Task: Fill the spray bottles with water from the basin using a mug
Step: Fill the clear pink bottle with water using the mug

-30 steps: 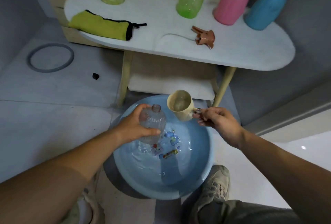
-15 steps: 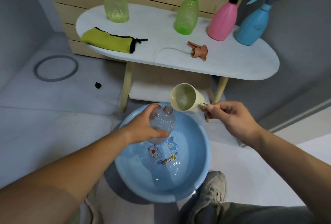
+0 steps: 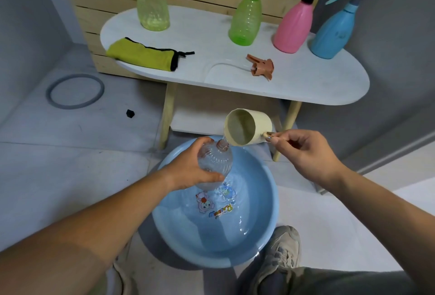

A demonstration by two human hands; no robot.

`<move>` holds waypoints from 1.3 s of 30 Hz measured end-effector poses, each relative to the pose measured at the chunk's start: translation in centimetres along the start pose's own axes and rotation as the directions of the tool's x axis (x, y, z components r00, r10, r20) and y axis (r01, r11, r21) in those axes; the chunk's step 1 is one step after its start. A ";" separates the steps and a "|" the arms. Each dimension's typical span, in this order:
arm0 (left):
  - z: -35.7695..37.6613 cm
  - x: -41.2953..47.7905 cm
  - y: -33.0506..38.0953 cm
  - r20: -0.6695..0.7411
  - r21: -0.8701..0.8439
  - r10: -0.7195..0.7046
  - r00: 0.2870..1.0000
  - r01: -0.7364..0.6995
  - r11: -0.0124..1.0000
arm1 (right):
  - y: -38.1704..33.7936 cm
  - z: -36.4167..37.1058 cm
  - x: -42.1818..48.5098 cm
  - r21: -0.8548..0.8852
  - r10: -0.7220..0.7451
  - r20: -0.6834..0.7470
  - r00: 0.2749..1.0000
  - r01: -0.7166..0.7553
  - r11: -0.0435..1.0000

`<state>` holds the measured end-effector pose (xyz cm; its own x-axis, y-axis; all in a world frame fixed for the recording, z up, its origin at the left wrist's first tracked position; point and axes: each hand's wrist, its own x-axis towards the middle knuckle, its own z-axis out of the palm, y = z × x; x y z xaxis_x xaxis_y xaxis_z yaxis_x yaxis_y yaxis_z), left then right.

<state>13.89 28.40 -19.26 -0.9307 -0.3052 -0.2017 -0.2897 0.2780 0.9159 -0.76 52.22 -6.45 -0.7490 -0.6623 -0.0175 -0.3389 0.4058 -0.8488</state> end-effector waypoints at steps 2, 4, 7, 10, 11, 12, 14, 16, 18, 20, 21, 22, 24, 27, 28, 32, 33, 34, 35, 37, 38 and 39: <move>0.0 0.0 0.0 0.004 -0.001 -0.002 1.000 0.002 1.000 | -0.2 0.0 -0.1 -0.025 -0.003 0.002 1.000 0.003 1.000; 0.0 0.0 -0.1 0.006 0.005 -0.004 1.000 0.003 1.000 | -0.2 -0.1 0.0 -0.052 -0.006 -0.003 1.000 0.006 0.999; 0.1 0.0 -0.4 0.006 0.004 -0.009 1.000 0.009 1.000 | -0.2 -0.1 0.0 -0.070 -0.024 -0.008 1.000 0.024 0.997; 0.1 0.0 -0.6 0.001 0.003 -0.010 1.000 0.010 1.000 | -0.2 -0.1 0.1 -0.069 -0.043 -0.005 0.999 0.043 0.997; 0.2 0.0 -0.7 -0.001 0.002 -0.010 1.000 0.010 1.000 | -0.2 -0.1 0.1 -0.074 -0.052 -0.003 0.999 0.052 0.996; 0.2 0.0 -0.7 -0.002 0.001 -0.010 1.000 0.010 1.000 | -0.2 -0.1 0.1 -0.081 -0.061 -0.001 0.998 0.060 0.995; 0.2 0.0 -0.6 0.004 -0.010 -0.011 1.000 0.011 1.000 | -0.2 -0.1 0.1 -0.098 -0.078 -0.003 0.997 0.077 0.992; 0.2 -0.1 -0.4 0.011 -0.019 -0.013 1.000 0.014 1.000 | -0.2 -0.1 0.2 -0.115 -0.094 -0.012 0.996 0.092 0.989; 0.3 -0.2 -0.2 0.012 -0.026 -0.014 1.000 0.015 1.000 | -0.2 -0.1 0.2 -0.126 -0.104 -0.017 0.994 0.101 0.987; 0.3 -0.2 -0.2 0.011 -0.031 -0.014 1.000 0.014 0.999 | -0.3 0.0 0.3 -0.130 -0.113 -0.016 0.993 0.111 0.985; 0.3 -0.3 -0.2 0.009 -0.030 -0.013 1.000 0.014 0.999 | -0.3 0.0 0.2 -0.135 -0.119 -0.014 0.993 0.116 0.984; 0.3 -0.3 -0.2 0.008 -0.029 -0.014 1.000 0.014 0.999 | -0.3 0.0 0.3 -0.144 -0.126 -0.013 0.992 0.122 0.982; 0.3 -0.3 -0.3 0.008 -0.030 -0.017 1.000 0.018 0.999 | -0.4 -0.1 0.2 -0.170 -0.140 -0.009 0.990 0.137 0.976; 0.3 -0.3 -0.4 0.002 -0.015 -0.033 0.999 0.033 0.999 | -0.7 -0.1 0.2 -0.238 -0.177 0.011 0.984 0.175 0.955; 0.2 -0.3 -0.3 0.001 -0.016 -0.041 0.999 0.041 0.999 | -0.8 -0.1 0.1 -0.256 -0.192 0.017 0.981 0.189 0.948; 0.2 -0.2 -0.4 0.018 -0.046 -0.046 0.999 0.047 0.998 | -1.4 0.0 0.0 -0.304 -0.217 0.034 0.976 0.217 0.928; 0.2 -0.2 -0.4 0.017 -0.048 -0.045 0.999 0.046 0.998 | -1.5 0.0 0.0 -0.316 -0.221 0.039 0.974 0.222 0.922; 0.2 -0.2 -0.4 0.014 -0.046 -0.044 0.999 0.045 0.998 | -1.5 0.1 0.0 -0.329 -0.230 0.041 0.972 0.230 0.916; 0.2 -0.3 -0.4 0.010 -0.041 -0.044 0.999 0.045 0.998 | -1.5 0.0 0.0 -0.345 -0.244 0.041 0.969 0.242 0.907; 0.2 -0.4 -0.4 0.005 -0.035 -0.051 0.999 0.051 0.998 | -1.4 -0.1 0.1 -0.381 -0.270 0.047 0.962 0.267 0.885; 0.2 -0.4 -0.4 0.003 -0.035 -0.054 0.999 0.054 0.998 | -1.4 -0.1 0.1 -0.396 -0.277 0.053 0.959 0.275 0.876; 0.2 -0.3 -0.5 -0.001 -0.035 -0.053 0.999 0.053 0.998 | -1.3 -0.1 0.2 -0.408 -0.286 0.057 0.957 0.283 0.868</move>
<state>14.29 28.55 -19.71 -0.9137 -0.3202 -0.2501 -0.3309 0.2291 0.9154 -0.53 51.68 -5.27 -0.5872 -0.7855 0.1954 -0.7387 0.4214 -0.5261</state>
